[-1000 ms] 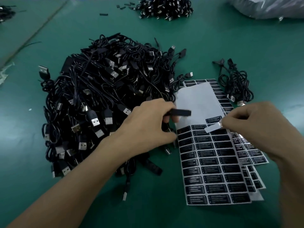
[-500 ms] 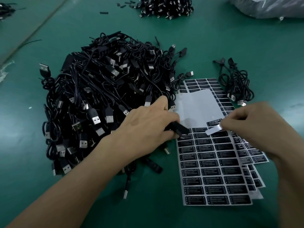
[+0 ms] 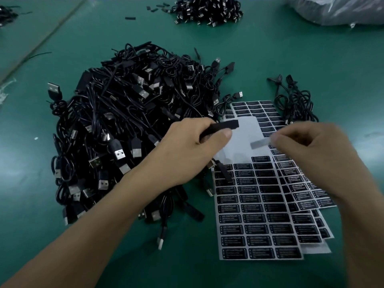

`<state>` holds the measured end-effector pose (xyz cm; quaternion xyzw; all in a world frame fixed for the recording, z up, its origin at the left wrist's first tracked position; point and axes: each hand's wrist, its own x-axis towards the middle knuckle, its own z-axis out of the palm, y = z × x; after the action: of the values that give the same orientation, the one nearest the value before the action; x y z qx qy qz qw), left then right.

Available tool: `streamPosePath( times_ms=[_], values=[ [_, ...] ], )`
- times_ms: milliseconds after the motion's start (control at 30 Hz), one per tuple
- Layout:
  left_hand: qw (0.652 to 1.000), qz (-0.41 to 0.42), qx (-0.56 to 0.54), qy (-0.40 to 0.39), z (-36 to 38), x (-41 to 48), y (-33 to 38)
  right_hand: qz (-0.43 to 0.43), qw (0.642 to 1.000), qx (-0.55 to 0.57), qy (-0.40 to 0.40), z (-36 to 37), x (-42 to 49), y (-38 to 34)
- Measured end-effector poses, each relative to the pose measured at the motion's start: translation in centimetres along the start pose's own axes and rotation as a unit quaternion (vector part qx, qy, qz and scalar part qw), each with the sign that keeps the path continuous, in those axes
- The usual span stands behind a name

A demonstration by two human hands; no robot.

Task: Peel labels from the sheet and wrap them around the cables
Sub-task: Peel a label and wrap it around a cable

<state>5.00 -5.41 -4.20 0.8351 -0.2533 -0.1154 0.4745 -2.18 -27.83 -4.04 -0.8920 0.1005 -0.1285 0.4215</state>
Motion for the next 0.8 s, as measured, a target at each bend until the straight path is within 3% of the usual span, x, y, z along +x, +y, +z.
streamPosePath(
  times_ms=[100, 233, 300, 600, 800],
  values=[
    [0.998, -0.026, -0.058, 0.013, -0.1, 0.1, -0.1, -0.072, 0.995, 0.023, 0.059, 1.8, -0.4, -0.9],
    [0.992, -0.078, -0.104, -0.001, 0.0, 0.3, -0.1, -0.161, 0.971, -0.024, 0.174, 4.2, -0.9, -2.1],
    [0.985, -0.105, -0.133, -0.015, 0.1, 0.2, -0.1, -0.204, 0.958, -0.051, 0.193, 4.9, -1.1, -2.2],
    [0.966, -0.146, -0.212, 0.023, -0.1, 0.7, 0.0, -0.278, 0.955, -0.038, 0.092, 5.5, -1.1, -1.5],
    [0.959, -0.150, -0.238, 0.045, -0.2, 0.6, 0.0, -0.198, 0.977, 0.051, 0.054, 5.3, -1.1, -1.6]
  ],
)
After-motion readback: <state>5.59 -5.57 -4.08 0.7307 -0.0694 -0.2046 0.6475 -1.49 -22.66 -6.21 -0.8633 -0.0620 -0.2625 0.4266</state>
